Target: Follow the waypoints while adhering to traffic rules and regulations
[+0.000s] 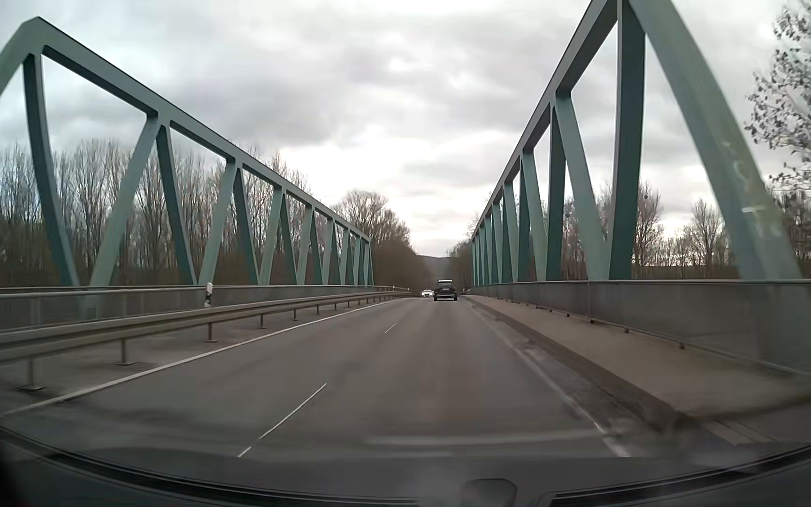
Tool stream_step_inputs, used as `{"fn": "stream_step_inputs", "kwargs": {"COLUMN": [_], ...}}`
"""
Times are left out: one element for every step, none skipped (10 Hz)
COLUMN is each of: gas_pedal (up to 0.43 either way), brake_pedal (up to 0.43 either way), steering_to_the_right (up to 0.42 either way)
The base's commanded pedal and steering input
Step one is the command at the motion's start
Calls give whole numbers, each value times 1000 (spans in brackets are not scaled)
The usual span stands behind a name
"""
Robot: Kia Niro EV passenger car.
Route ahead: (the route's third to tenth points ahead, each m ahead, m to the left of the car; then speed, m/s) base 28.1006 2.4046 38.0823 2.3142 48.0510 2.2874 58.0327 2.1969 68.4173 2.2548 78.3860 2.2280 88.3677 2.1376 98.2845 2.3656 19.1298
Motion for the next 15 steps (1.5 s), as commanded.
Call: {"fn": "stream_step_inputs", "kwargs": {"gas_pedal": [220, 220, 220, 220, 220, 220, 220, 220, 228, 228, 228, 228, 228, 228, 228], "brake_pedal": [0, 0, 0, 0, 0, 0, 0, 0, 0, 0, 0, 0, 0, 0, 0], "steering_to_the_right": [3, 3, 3, 3, 3, 3, 2, 2, 2, 2, 2, 2, 2, 2, 2]}}
